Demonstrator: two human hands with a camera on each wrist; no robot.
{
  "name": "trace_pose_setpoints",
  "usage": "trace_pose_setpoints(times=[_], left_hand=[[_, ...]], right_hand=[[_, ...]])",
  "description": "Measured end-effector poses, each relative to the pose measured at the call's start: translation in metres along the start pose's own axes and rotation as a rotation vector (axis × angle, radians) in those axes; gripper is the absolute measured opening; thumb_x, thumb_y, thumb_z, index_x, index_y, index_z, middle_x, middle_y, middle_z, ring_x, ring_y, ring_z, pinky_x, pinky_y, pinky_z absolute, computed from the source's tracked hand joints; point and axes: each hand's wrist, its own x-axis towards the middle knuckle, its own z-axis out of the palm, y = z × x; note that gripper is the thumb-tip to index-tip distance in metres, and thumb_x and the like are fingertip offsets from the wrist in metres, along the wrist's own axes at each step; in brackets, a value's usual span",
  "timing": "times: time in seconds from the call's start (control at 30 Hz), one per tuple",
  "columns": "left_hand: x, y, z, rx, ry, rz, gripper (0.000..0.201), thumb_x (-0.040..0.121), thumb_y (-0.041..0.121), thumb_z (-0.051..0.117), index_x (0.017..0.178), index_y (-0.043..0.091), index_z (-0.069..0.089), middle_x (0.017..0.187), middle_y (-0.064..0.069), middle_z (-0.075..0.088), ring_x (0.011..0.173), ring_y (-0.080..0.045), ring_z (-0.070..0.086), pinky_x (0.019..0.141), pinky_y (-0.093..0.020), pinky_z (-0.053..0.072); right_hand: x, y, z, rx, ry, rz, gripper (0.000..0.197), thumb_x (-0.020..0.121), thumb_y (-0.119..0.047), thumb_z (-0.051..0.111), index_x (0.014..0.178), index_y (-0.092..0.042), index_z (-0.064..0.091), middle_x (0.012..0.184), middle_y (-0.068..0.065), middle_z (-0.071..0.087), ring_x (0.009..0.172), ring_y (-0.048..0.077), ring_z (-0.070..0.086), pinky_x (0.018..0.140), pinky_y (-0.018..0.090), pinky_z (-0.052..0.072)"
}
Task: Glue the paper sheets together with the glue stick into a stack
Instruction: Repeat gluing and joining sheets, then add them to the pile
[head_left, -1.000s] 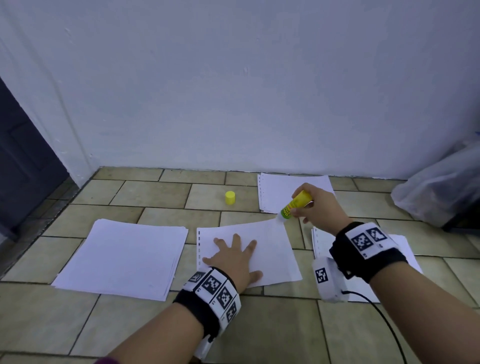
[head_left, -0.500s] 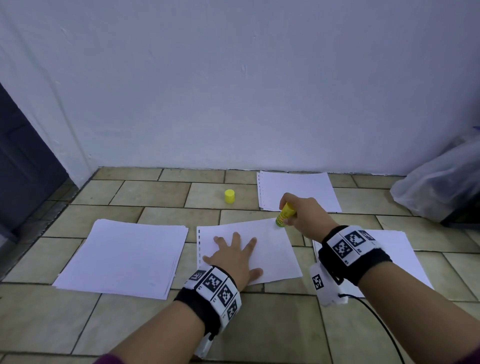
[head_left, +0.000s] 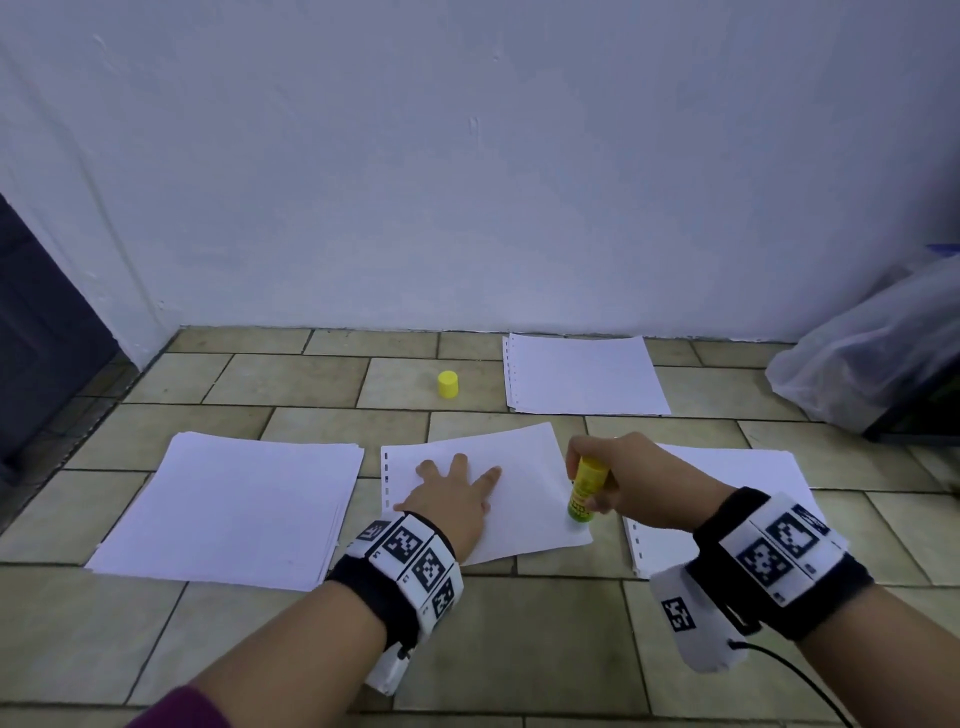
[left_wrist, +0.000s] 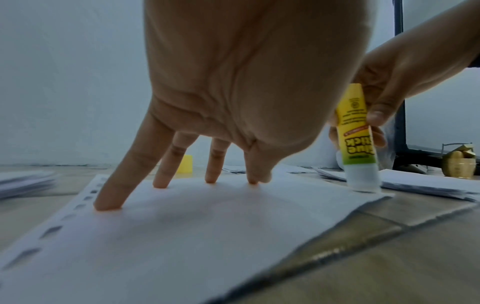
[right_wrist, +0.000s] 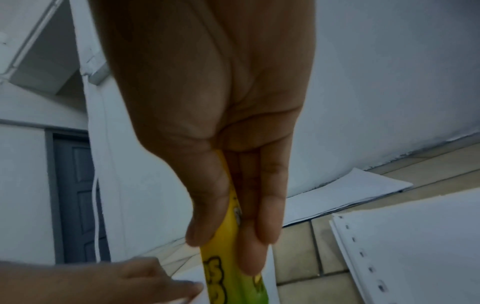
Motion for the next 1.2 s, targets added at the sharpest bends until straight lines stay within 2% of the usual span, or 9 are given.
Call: trace_pose_setpoints(times=[0.1, 0.23, 0.33, 0.4, 0.57, 0.77, 0.87, 0.97, 1.2], left_hand=[[-0.004, -0.004, -0.005, 0.085, -0.006, 0.029, 0.059, 0.101, 0.014, 0.023, 0.152, 0.035, 0.003, 0.15, -0.01, 0.013, 0.134, -0.042, 0.019, 0.097, -0.043, 0.045], [-0.008, -0.01, -0.009, 0.112, -0.022, 0.03, 0.06, 0.101, 0.019, 0.033, 0.153, 0.033, 0.006, 0.149, -0.01, 0.016, 0.129, -0.035, 0.031, 0.095, -0.037, 0.041], [-0.01, -0.011, -0.015, 0.109, -0.013, 0.024, 0.064, 0.095, 0.036, 0.053, 0.148, 0.023, 0.021, 0.14, -0.011, 0.032, 0.119, -0.03, 0.048, 0.088, -0.035, 0.043], [-0.011, -0.011, -0.015, 0.104, 0.006, 0.016, 0.07, 0.09, 0.048, 0.057, 0.144, 0.017, 0.025, 0.136, -0.011, 0.035, 0.122, -0.029, 0.044, 0.088, -0.034, 0.042], [-0.006, -0.015, -0.002, -0.057, 0.009, 0.126, 0.081, 0.092, 0.044, 0.055, 0.151, 0.015, 0.007, 0.157, -0.008, 0.004, 0.145, -0.031, 0.005, 0.114, -0.044, 0.028], [-0.005, -0.017, -0.008, 0.038, 0.043, 0.061, 0.076, 0.091, 0.054, 0.053, 0.15, 0.021, 0.018, 0.146, -0.008, 0.024, 0.134, -0.029, 0.024, 0.102, -0.04, 0.04], [-0.005, -0.013, -0.009, 0.029, 0.063, 0.06, 0.078, 0.087, 0.055, 0.057, 0.145, 0.013, 0.026, 0.15, -0.012, 0.016, 0.14, -0.032, 0.013, 0.102, -0.041, 0.037], [-0.003, -0.011, -0.008, -0.06, 0.017, 0.088, 0.089, 0.087, 0.052, 0.06, 0.147, 0.004, 0.015, 0.158, -0.01, 0.002, 0.146, -0.032, 0.0, 0.113, -0.044, 0.027], [0.002, -0.011, -0.004, -0.102, 0.023, 0.085, 0.088, 0.085, 0.049, 0.065, 0.146, 0.006, 0.017, 0.155, -0.01, 0.009, 0.144, -0.034, 0.008, 0.113, -0.047, 0.028]], right_hand=[[0.002, 0.014, -0.009, 0.189, -0.108, -0.01, 0.024, 0.086, -0.011, 0.068, 0.099, -0.024, 0.052, 0.087, 0.003, 0.065, 0.07, 0.015, 0.065, 0.07, 0.028, 0.056], [0.005, 0.036, -0.015, 0.913, -0.035, 0.086, 0.023, 0.087, 0.001, 0.062, 0.107, -0.005, 0.055, 0.081, 0.012, 0.061, 0.061, 0.019, 0.06, 0.062, 0.026, 0.053], [0.009, 0.044, -0.013, 1.3, 0.024, 0.116, 0.021, 0.078, -0.013, 0.064, 0.096, -0.003, 0.059, 0.079, 0.009, 0.062, 0.058, 0.015, 0.059, 0.06, 0.024, 0.054], [0.016, 0.047, -0.008, 1.39, 0.123, 0.16, 0.013, 0.086, -0.015, 0.059, 0.094, -0.004, 0.06, 0.077, 0.006, 0.062, 0.056, 0.011, 0.059, 0.059, 0.021, 0.055], [0.031, 0.045, 0.006, 1.328, 0.311, 0.238, 0.005, 0.092, -0.011, 0.057, 0.094, -0.006, 0.058, 0.076, 0.006, 0.063, 0.054, 0.008, 0.062, 0.054, 0.019, 0.053], [0.05, 0.024, 0.013, 1.194, 0.54, 0.21, 0.014, 0.092, -0.005, 0.059, 0.102, -0.006, 0.049, 0.085, 0.009, 0.063, 0.057, 0.014, 0.066, 0.048, 0.019, 0.049], [0.059, 0.012, 0.016, 1.023, 0.632, 0.149, 0.017, 0.09, -0.009, 0.063, 0.101, -0.01, 0.05, 0.088, 0.007, 0.064, 0.068, 0.02, 0.067, 0.057, 0.025, 0.049], [0.068, 0.0, 0.019, 0.884, 0.619, 0.1, 0.017, 0.088, -0.012, 0.065, 0.098, -0.014, 0.052, 0.086, 0.005, 0.065, 0.069, 0.019, 0.067, 0.063, 0.03, 0.052], [0.09, -0.025, 0.028, 0.599, 0.486, 0.023, 0.017, 0.089, -0.018, 0.063, 0.1, -0.019, 0.051, 0.093, 0.009, 0.066, 0.083, 0.025, 0.065, 0.076, 0.034, 0.051]])
